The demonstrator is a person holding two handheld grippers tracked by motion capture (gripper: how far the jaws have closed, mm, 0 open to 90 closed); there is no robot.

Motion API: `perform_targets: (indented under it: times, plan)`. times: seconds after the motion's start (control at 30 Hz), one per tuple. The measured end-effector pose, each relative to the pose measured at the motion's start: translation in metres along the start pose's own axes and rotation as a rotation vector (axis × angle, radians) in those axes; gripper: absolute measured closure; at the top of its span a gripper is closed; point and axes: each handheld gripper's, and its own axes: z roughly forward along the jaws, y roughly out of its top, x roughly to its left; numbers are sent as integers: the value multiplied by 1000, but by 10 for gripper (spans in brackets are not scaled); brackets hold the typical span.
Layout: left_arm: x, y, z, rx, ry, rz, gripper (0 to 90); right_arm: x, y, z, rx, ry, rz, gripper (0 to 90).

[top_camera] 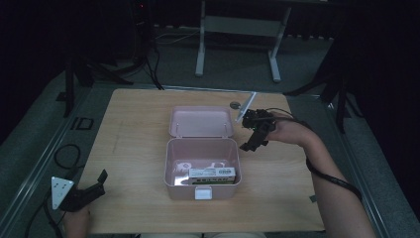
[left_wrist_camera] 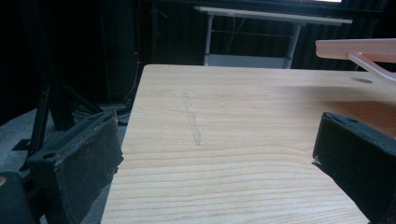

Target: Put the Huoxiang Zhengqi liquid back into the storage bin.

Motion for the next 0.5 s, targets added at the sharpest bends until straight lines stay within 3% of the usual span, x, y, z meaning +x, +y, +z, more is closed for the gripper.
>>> perform_targets:
  times: [0.1,0.13,0.23,0.27,0.4,0.5]
  plan:
    - [0,0,0,3,0,3,10,-5,-12,6,-11,-5,30,138]
    - [0,0,0,3,1,3,10,-10,-24,16,-16,-12,55,139]
    - [0,0,0,0,-2,1,10,-13,-34,26,-26,-6,77,139]
    - [0,0,0,0,-2,0,10,-15,-45,39,-25,-3,94,139]
    - [0,0,0,2,-1,3,10,-17,-61,59,-3,10,129,139]
    - [0,0,0,-1,-3,0,10,-18,-70,69,-18,7,153,139]
